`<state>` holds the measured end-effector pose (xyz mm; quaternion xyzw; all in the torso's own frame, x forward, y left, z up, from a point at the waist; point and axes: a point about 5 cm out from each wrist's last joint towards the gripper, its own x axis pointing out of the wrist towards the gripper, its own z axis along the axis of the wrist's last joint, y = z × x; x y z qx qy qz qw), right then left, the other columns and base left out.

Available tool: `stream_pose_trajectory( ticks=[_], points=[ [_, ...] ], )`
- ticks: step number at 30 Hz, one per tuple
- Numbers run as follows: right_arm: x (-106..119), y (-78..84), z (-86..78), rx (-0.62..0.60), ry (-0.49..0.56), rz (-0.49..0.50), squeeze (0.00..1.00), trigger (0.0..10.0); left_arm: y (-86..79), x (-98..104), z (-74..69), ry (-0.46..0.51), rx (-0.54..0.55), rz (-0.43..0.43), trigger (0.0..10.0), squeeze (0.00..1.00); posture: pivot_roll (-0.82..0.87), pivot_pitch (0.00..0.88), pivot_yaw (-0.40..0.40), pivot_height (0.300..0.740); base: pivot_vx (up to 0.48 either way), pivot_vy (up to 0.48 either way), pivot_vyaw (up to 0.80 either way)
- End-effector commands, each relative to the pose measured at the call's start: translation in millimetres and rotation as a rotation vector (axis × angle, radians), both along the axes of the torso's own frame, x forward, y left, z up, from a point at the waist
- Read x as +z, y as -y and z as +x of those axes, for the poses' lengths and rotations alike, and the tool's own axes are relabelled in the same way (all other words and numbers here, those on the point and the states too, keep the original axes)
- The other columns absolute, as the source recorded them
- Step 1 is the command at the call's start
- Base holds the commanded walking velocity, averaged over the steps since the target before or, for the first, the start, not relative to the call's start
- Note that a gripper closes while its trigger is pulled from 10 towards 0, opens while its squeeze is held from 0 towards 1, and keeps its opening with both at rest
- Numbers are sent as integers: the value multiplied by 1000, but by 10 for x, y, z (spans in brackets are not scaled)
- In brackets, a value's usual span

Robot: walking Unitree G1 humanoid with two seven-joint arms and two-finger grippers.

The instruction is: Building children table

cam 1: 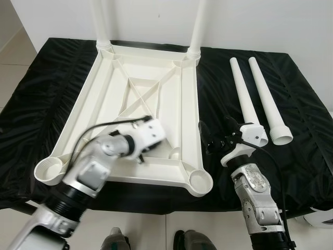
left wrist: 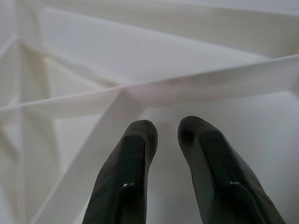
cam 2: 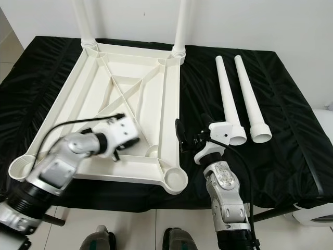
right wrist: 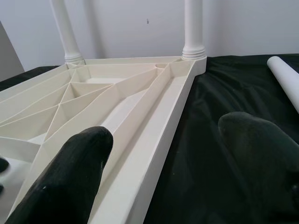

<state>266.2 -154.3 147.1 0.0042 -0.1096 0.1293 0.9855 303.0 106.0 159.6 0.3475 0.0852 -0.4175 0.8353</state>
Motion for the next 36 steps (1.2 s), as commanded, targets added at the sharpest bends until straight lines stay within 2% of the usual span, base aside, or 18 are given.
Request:
stream_pose_trajectory(
  ticks=[1, 4, 6, 8, 10, 12, 13, 16, 19, 30, 36],
  points=[
    [-14, 10, 11, -2, -1, -8, 0, 10000, -45, 69, 21, 76, 60, -34, 10000, 0, 12, 50, -36, 740, 0, 0, 0],
    [-8, -3, 28, 5, 2, -7, 0, 10000, -181, 283, 9, 124, 49, -95, 10000, 0, 21, 45, -42, 740, 0, 0, 0],
    [-6, -8, 31, 8, 3, -7, 0, 10000, -203, 326, -5, 128, 41, -113, 10000, 0, 21, 45, -42, 740, 0, 0, 0],
    [-6, -12, 39, 13, 4, -8, 0, 10000, -189, 346, -106, 99, -33, -137, 10000, 0, 28, 43, -46, 740, 0, 0, 0],
    [-5, -10, 42, 14, 4, -8, 0, 10000, -172, 343, -148, 92, -64, -142, 10000, 0, 29, 43, -47, 740, 0, 0, 0],
    [-4, -11, 50, 16, 4, -10, 0, 10000, -121, 271, -244, 37, -124, -147, 10000, 0, 29, 45, -49, 740, 0, 0, 0],
    [-4, -11, 50, 16, 4, -10, 0, 10000, -121, 271, -244, 37, -124, -147, 10000, 0, 29, 45, -49, 740, 0, 0, 0],
    [-1, -5, 56, 17, 6, -14, 0, 10000, -13, 78, -395, -52, -222, -98, 10000, 0, 25, 51, -52, 740, 0, 0, 0],
    [-1, 7, 56, 14, 5, -17, 0, 10000, 46, -6, -459, -78, -270, -64, 10000, 0, 21, 53, -51, 740, 0, 0, 0],
    [5, 39, 42, 3, 6, -22, 0, 10000, 138, -83, -491, -93, -321, -31, 10000, 0, 13, 62, -47, 740, 0, 0, 0],
    [9, 49, 40, -4, 7, -21, 0, 10000, 115, -148, -451, -81, -305, 39, 10000, 0, 10, 67, -42, 740, 0, 0, 0]
  ],
)
